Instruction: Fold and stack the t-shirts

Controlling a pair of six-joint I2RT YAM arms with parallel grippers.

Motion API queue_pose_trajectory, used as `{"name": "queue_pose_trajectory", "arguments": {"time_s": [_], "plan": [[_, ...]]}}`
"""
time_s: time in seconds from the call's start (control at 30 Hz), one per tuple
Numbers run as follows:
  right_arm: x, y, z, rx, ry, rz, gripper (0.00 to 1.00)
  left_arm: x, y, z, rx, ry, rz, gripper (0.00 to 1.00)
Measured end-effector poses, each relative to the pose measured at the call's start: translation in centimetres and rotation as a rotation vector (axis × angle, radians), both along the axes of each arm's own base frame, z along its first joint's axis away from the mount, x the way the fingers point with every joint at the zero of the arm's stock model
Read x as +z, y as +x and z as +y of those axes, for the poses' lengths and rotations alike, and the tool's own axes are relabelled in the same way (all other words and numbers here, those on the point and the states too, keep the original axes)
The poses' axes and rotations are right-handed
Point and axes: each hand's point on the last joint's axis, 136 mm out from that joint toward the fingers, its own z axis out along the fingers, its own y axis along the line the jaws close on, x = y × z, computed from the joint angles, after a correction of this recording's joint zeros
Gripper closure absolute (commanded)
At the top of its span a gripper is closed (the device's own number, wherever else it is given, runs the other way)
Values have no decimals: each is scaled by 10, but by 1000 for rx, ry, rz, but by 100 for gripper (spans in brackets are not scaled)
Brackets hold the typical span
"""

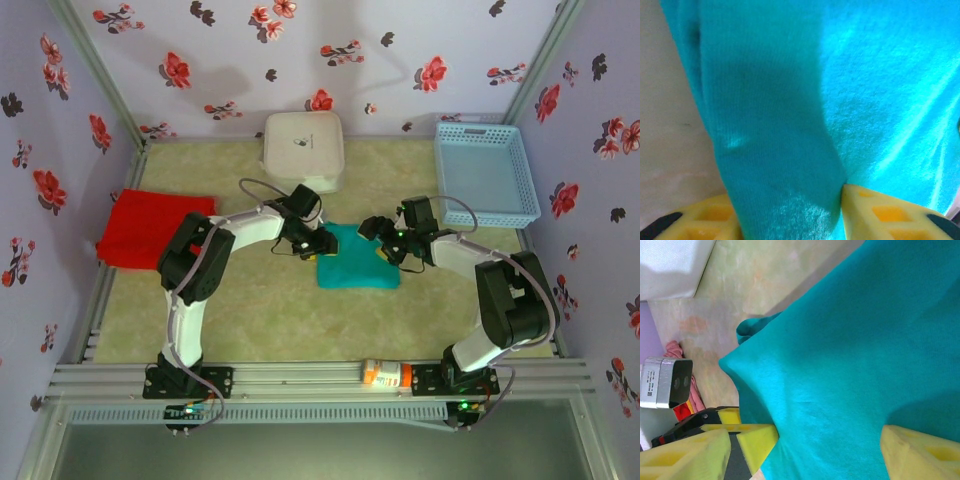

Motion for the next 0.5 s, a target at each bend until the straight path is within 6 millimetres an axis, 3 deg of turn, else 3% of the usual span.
{"name": "queue_pose_trajectory", "arguments": {"time_s": [0.13, 0.33, 0.5], "plan": [[8, 2, -2, -7, 6, -20, 21, -2, 1, 0, 0, -2, -6, 69], [30, 2, -9, -24, 18, -63, 21, -5, 3, 2, -1, 17, -21, 100], [38, 4, -19, -49, 20, -82, 21, -3, 7, 6, -5, 70, -64, 100]]}}
